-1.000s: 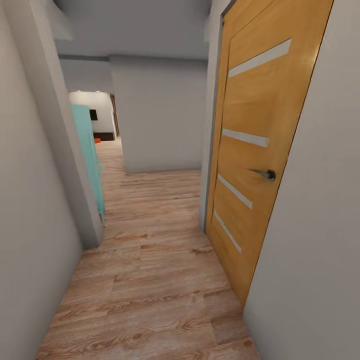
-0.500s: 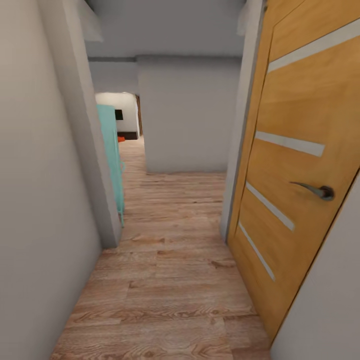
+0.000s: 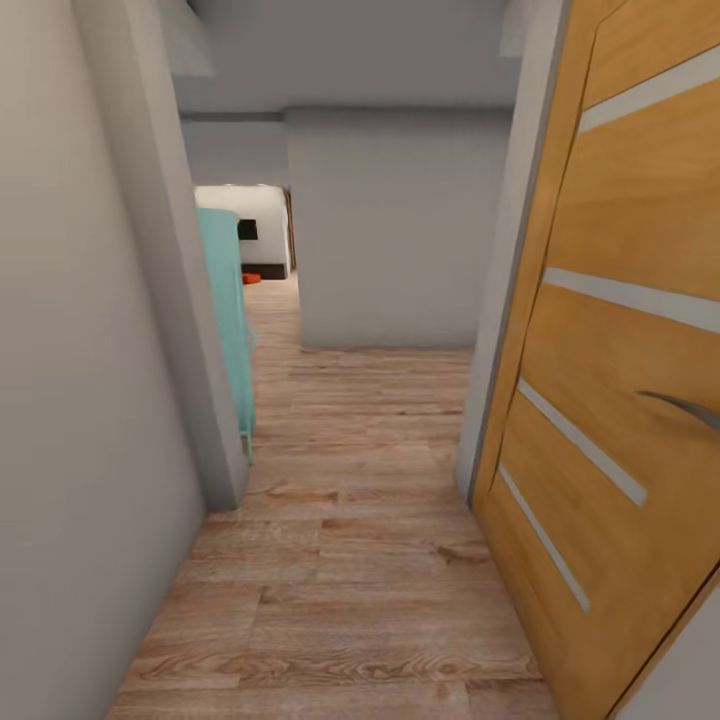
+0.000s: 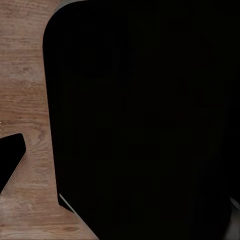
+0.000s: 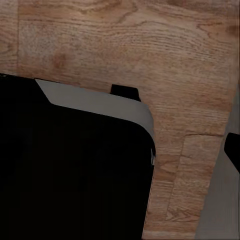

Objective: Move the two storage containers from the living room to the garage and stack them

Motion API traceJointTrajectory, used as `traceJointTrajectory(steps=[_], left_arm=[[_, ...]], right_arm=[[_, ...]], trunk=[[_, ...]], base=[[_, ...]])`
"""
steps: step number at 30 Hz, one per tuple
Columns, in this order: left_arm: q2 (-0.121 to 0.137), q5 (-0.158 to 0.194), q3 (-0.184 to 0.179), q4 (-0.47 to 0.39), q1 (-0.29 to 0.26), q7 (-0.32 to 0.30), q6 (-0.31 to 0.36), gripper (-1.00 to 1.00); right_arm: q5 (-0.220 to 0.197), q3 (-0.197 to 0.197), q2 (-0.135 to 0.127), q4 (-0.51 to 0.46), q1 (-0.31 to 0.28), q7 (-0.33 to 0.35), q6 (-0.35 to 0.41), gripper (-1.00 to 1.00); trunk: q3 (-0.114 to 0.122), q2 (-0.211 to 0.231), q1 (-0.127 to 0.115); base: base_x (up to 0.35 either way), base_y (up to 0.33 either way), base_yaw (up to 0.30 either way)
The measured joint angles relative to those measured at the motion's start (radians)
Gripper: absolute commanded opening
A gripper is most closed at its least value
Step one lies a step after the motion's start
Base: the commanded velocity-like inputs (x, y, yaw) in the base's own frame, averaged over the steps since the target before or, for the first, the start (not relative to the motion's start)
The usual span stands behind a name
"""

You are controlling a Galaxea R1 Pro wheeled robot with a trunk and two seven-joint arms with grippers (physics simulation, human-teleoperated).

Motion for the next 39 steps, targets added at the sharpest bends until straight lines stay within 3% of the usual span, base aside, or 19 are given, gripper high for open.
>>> traceJointTrajectory(steps=[6, 39], left_arm=[[0.0, 0.0, 0.0, 0.0, 0.0, 0.0, 0.0, 1.0], [0.0, 0.0, 0.0, 0.0, 0.0, 0.006, 0.0, 1.0]], right_arm=[[-0.002, 0.0, -0.01, 0.0, 0.01, 0.009, -0.034, 1.0], [-0.001, 0.0, -0.011, 0.0, 0.011, 0.009, -0.032, 1.0]], trunk=[[0.0, 0.0, 0.0], [0.0, 0.0, 0.0]], base=[[0.323, 0.0, 0.0], [0.323, 0.0, 0.0]])
